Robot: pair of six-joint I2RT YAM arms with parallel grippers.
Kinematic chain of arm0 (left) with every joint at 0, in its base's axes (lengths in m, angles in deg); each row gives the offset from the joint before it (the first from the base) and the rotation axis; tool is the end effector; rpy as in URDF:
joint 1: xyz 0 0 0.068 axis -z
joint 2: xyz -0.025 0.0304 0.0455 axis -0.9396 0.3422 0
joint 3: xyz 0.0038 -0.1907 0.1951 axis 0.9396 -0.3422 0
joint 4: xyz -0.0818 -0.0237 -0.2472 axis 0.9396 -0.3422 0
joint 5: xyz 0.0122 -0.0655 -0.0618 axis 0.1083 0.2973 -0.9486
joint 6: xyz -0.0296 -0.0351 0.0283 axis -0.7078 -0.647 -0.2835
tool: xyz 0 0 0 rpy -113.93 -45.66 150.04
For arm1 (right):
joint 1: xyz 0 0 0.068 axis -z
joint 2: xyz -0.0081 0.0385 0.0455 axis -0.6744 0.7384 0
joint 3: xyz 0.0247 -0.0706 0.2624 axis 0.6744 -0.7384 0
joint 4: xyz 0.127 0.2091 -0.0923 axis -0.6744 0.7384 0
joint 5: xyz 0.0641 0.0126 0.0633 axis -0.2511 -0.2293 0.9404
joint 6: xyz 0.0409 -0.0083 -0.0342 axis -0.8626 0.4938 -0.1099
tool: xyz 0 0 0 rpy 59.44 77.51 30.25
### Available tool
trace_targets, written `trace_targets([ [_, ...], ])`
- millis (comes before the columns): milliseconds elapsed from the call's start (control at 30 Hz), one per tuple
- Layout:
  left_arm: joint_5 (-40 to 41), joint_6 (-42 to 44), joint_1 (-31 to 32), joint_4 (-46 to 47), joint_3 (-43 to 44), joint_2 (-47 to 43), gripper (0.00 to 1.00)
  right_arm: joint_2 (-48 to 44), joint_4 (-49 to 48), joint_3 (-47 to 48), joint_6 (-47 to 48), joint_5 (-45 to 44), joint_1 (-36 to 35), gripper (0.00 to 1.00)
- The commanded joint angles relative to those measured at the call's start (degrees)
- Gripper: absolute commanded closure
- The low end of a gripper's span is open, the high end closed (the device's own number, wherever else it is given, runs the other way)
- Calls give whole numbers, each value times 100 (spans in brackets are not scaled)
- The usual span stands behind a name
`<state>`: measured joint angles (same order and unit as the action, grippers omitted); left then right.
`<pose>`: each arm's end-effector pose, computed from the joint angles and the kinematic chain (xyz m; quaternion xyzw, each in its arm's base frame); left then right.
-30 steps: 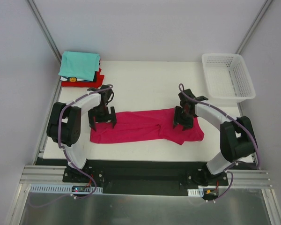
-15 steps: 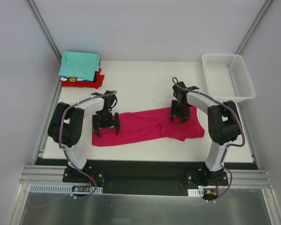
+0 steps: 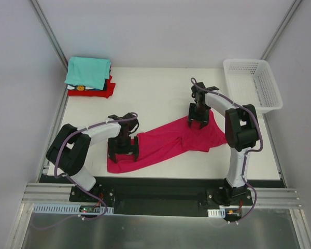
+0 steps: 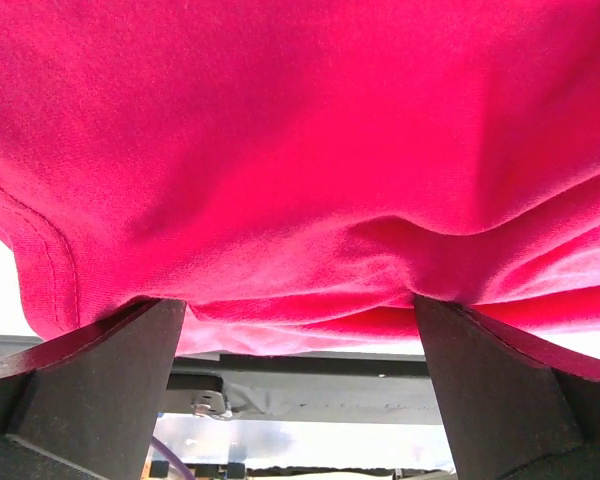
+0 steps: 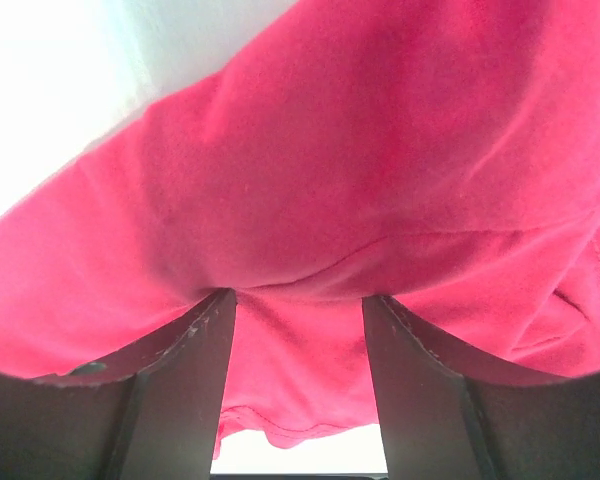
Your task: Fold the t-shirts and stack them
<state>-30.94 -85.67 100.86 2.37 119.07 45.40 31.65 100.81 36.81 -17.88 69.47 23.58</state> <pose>0.2265 -0.1388 0.1502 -0.0386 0.9977 -0.0550 0.0107 0.3806 0.1286 0.1752 -0.0764 0.9892 0.0166 0.1236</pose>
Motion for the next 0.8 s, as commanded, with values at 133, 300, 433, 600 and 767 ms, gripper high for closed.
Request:
trace_targets([
  [133, -225, -853, 822, -71, -277, -575, 1, 541, 368, 909, 187, 466, 11, 43],
  [300, -234, -1548, 1675, -62, -190, -567, 1, 839, 456, 1620, 266, 825, -42, 42],
  [433, -243, -2031, 2221, -44, 4, -287, 1, 1059, 430, 1998, 293, 1457, -208, 30],
  [600, -278, -2182, 2546, -44, 390, 65, 1, 1191, 421, 2307, 372, 1749, -569, 19],
  [767, -208, -2138, 2573, -175, 689, 119, 1, 1070, 562, 2326, 416, 1776, -763, 19],
])
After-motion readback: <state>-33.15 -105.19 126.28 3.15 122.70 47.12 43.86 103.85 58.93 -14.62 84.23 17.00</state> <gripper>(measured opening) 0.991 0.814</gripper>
